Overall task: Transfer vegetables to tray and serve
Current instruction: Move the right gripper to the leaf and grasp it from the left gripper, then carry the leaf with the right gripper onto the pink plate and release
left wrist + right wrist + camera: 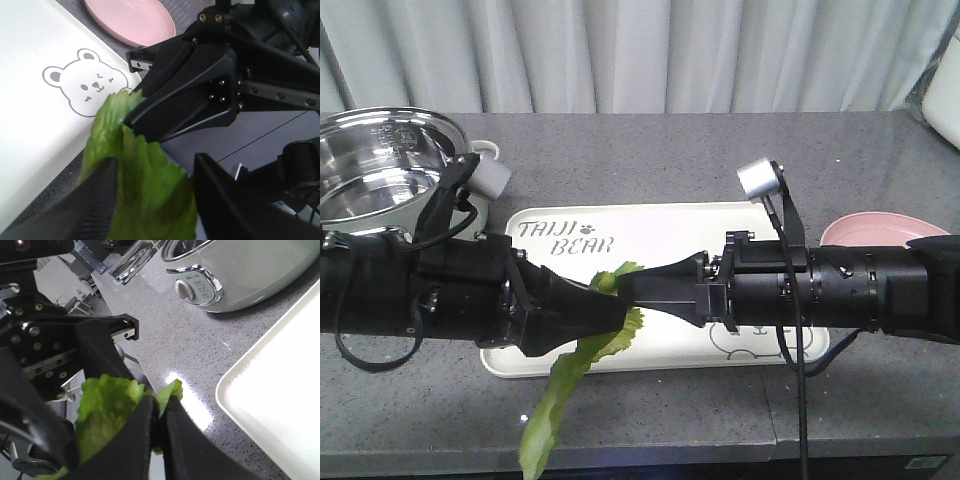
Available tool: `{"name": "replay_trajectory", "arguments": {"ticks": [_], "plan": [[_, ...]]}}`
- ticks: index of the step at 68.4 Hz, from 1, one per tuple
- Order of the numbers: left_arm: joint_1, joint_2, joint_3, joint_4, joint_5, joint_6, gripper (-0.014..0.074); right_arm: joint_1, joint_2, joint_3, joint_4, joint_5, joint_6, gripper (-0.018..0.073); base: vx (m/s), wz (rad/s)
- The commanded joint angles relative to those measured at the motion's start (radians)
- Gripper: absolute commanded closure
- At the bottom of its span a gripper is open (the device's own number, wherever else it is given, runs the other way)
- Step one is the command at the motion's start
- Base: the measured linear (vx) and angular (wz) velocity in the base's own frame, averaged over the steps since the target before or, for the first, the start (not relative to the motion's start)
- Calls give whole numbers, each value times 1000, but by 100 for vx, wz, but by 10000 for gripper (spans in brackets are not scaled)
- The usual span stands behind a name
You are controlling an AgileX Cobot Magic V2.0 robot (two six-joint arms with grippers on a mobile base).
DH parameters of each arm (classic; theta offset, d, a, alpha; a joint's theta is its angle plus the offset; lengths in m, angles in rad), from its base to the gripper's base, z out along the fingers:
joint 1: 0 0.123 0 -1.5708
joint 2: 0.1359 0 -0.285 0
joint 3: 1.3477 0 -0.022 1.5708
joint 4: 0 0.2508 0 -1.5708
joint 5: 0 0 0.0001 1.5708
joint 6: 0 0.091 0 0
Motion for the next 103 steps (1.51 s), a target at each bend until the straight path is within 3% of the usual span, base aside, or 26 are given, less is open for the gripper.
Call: {"name": "replay_trajectory", "arguments": {"ticks": [1, 14, 24, 35, 43, 48, 54, 66, 73, 103], "plan": [[0, -26, -27, -67, 1, 3, 92, -3, -26, -27, 115, 34, -21, 568, 0, 0], [0, -26, -27, -65, -11, 3, 52, -3, -41, -27, 20, -34, -30, 565, 0, 0], [0, -26, -27, -65, -11, 3, 52, -3, -107, -27, -103, -192, 30, 565, 0, 0], [0, -26, -27, -65, -11, 3, 52, -3, -221, -27, -314, -382, 182, 565, 0, 0], [0, -26, -27, -65, -11, 3, 52, -11, -301, -27, -509, -487, 349, 565, 0, 0], [0, -26, -27, -65, -11, 3, 52, -58, -329, -37, -624, -478, 457, 565, 0, 0], [0, -26, -27, -66, -11, 3, 52, -174, -335, -85, -748, -383, 578, 565, 0, 0], [0, -26, -27, -66, -11, 3, 52, -385, -335, -211, -916, -253, 704, 565, 0, 0], [0, -26, -27, -66, -11, 3, 52, -463, -335, -262, -1001, -248, 758, 565, 0, 0], [0, -26, -27, -66, -11, 3, 52, -491, -140, -445, -1424, -189, 1080, 565, 0, 0]]}}
